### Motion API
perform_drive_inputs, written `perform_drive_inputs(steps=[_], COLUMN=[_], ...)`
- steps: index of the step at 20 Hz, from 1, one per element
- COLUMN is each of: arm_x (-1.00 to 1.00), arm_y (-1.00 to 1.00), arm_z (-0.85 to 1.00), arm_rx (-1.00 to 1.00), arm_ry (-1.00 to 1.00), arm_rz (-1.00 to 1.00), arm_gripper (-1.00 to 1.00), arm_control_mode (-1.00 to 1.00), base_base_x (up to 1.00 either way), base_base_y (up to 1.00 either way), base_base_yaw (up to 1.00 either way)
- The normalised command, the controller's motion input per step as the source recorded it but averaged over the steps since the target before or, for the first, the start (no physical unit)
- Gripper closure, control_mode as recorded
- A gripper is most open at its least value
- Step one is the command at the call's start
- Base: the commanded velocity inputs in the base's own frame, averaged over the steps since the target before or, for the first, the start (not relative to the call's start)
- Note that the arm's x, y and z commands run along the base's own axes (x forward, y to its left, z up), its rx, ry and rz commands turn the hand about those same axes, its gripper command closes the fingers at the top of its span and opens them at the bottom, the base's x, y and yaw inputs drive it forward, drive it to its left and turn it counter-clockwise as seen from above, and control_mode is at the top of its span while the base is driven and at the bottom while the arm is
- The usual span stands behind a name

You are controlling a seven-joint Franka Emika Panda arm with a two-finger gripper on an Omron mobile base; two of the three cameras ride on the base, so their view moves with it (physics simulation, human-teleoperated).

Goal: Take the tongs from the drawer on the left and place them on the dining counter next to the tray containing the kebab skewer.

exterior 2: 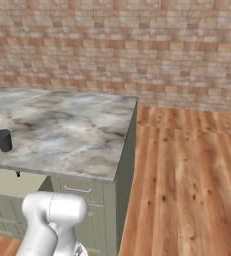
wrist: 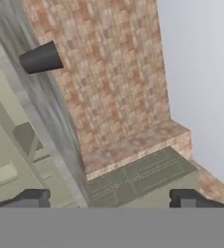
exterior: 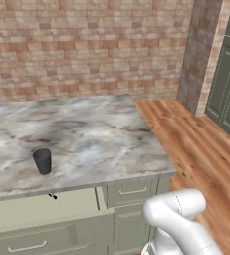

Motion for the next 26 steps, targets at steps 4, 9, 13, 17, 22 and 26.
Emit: perform_drive_inputs(steps=[4, 9, 13, 17, 22, 26], arm_x=[0.09, 0.45, 0.57, 0.69, 0.69, 0.57], arm_y=[-0.31, -0.54, -0.35, 0.00, -0.06, -0.04], arm_z=[0.98, 0.91, 0.80, 0.01, -0.06, -0.02], arm_rx=[-0.03, -0.01, 0.00, -0.01, -0.05, -0.02], arm_ry=[0.37, 0.51, 0.45, 0.37, 0.68, 0.73], arm_rz=[-0.12, -0.08, -0.03, 0.03, 0.01, 0.01], arm_gripper=[-1.00, -1.00, -1.00, -1.00, -1.00, -1.00], arm_control_mode=[-1.00, -1.00, -1.00, -1.00, -1.00, -1.00], base_base_x=[0.00, 0.00, 0.00, 0.00, 0.00, 0.00], base_base_y=[0.00, 0.00, 0.00, 0.00, 0.00, 0.00], base_base_yaw=[0.00, 0.00, 0.00, 0.00, 0.00, 0.00])
